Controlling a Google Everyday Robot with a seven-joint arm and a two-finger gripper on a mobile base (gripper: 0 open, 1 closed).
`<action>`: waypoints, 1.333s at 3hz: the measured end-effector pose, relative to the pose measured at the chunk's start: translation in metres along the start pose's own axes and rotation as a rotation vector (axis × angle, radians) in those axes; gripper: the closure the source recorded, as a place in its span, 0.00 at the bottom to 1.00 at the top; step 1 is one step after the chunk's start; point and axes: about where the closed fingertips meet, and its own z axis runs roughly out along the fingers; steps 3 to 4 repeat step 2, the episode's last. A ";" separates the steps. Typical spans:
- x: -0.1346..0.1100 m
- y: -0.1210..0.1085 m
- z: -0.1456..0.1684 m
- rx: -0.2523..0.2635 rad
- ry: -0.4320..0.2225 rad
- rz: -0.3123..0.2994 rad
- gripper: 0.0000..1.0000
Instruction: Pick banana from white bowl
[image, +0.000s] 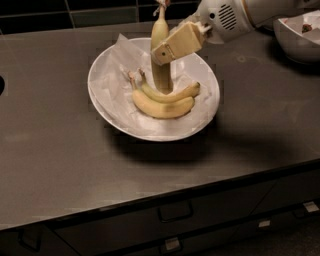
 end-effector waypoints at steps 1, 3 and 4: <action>-0.008 0.005 -0.016 0.019 -0.010 -0.041 1.00; -0.012 0.011 -0.032 0.053 -0.031 -0.058 1.00; -0.012 0.011 -0.032 0.053 -0.031 -0.058 1.00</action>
Offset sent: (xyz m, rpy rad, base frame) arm -0.0268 -0.0305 0.0423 0.0044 -0.1277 -0.0499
